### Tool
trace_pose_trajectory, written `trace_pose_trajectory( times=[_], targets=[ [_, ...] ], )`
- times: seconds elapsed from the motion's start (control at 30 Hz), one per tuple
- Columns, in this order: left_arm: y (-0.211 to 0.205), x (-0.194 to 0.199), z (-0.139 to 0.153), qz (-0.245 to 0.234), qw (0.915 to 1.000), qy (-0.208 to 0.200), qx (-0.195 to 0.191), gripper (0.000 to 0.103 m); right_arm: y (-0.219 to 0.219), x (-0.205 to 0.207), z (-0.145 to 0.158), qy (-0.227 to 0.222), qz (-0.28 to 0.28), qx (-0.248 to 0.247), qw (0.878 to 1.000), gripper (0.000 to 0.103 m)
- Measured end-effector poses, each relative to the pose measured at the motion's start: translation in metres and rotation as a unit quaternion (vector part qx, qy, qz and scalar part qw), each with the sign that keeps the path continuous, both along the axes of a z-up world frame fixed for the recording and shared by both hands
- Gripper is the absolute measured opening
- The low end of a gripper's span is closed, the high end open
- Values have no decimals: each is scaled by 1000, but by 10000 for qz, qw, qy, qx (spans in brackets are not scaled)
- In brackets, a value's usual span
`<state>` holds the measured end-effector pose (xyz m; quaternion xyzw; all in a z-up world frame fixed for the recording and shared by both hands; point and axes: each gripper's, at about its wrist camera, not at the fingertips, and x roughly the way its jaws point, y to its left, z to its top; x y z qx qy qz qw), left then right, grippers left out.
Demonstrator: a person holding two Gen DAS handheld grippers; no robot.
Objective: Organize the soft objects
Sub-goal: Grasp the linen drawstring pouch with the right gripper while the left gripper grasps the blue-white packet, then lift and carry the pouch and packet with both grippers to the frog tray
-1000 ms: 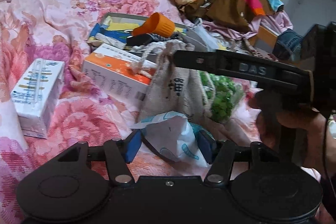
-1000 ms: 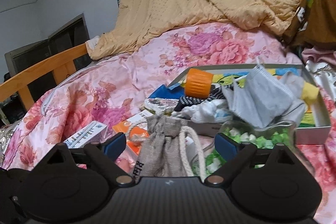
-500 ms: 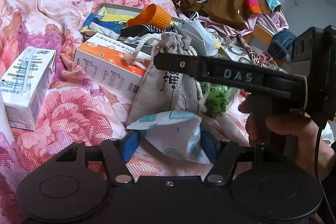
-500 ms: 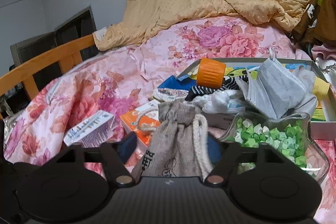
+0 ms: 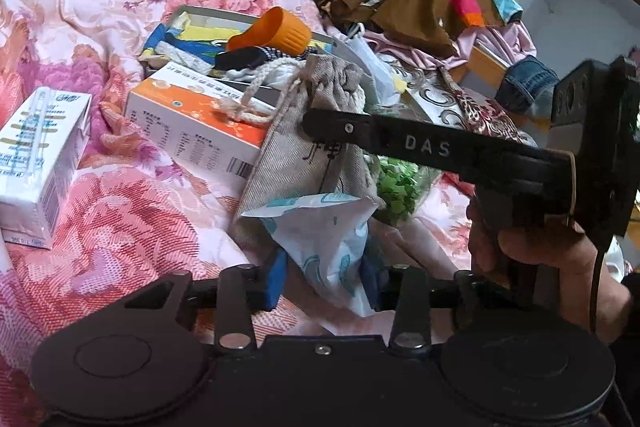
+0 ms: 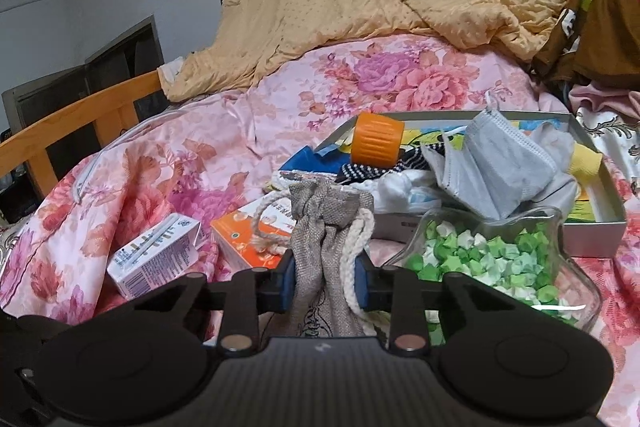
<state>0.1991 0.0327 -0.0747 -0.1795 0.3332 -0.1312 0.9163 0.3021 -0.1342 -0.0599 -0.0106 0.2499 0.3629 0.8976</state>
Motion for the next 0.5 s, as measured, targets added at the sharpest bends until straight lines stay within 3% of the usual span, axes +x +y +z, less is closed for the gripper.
trace_pose_trajectory(
  times=[0.2, 0.5],
  targets=[
    [0, -2, 3, 54, 10000, -49, 11, 32, -8, -5, 9, -117, -107, 130, 9998, 30],
    [6, -8, 10, 192, 9991, -316, -206, 32, -26, -13, 30, -414, -387, 385, 9976, 28]
  ],
)
